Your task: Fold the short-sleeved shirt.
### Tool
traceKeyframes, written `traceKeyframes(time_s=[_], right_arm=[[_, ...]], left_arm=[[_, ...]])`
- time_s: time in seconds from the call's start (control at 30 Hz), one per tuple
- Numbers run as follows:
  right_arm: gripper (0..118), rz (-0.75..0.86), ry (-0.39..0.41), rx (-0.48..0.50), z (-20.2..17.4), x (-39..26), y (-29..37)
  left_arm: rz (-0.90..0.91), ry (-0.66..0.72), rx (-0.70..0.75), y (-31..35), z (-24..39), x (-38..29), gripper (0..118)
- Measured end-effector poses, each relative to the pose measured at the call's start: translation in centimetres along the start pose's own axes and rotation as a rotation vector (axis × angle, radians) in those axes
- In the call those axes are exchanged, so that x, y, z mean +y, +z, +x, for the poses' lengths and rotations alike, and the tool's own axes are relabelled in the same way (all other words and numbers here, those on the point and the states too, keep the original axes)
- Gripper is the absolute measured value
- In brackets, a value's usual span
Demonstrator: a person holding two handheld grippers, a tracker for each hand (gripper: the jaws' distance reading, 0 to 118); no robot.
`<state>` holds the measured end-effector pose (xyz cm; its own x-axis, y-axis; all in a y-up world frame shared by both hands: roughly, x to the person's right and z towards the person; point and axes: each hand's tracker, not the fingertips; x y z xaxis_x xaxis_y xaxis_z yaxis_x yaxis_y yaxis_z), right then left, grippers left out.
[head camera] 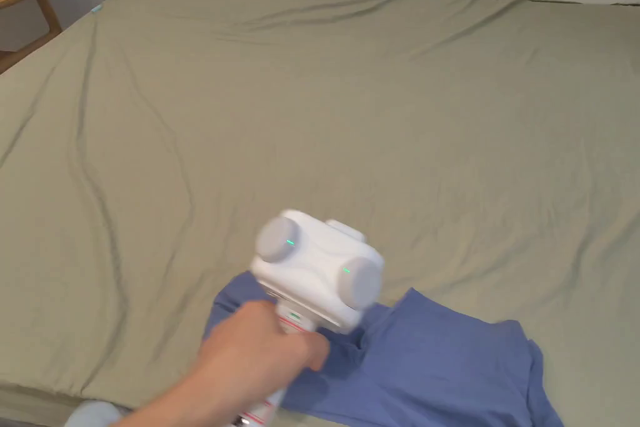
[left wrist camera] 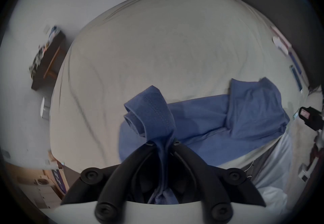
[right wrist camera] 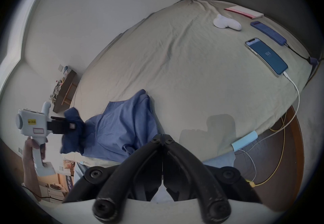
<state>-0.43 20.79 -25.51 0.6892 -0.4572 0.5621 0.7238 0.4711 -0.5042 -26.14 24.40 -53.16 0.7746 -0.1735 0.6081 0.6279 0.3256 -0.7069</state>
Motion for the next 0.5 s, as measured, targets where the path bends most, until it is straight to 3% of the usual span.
traceKeyframes(time_s=[0.13, 0.17, 0.23, 0.33, 0.4, 0.43, 0.47, 0.5], right_arm=[[0, -0.005, -0.041, -0.021, 0.7, 0.1, 0.6], [0, 0.000, -0.047, -0.024, 0.8, 0.2, 0.9], [0, 0.014, -0.060, -0.030, 1.1, 0.4, 1.4], [0, 0.028, -0.076, -0.025, 0.8, 0.9, 1.9], [0, 0.032, -0.090, -0.010, 0.7, 1.1, 1.8], [0, 0.029, -0.094, -0.002, 0.5, 1.1, 1.6], [0, 0.023, -0.093, 0.005, 0.9, 1.2, 1.1], [0, 0.020, -0.093, 0.006, 0.8, 1.2, 0.8]], left_arm=[[0.042, -0.087, -0.164, -2.0, 7.0, 0.1, 118], [-0.006, -0.055, -0.232, -0.7, 8.0, -0.4, 108], [-0.018, 0.029, -0.344, 0.6, 8.2, -0.6, 107], [-0.026, 0.047, -0.444, 1.5, 5.2, -1.4, 104], [0.007, 0.069, -0.427, 3.2, 1.9, -2.2, 76], [0.047, 0.098, -0.395, 2.2, -0.3, -2.2, 51], [0.080, 0.115, -0.348, 2.5, -2.7, -2.5, 10], [0.103, 0.127, -0.277, 2.5, -4.6, -2.8, 0]])
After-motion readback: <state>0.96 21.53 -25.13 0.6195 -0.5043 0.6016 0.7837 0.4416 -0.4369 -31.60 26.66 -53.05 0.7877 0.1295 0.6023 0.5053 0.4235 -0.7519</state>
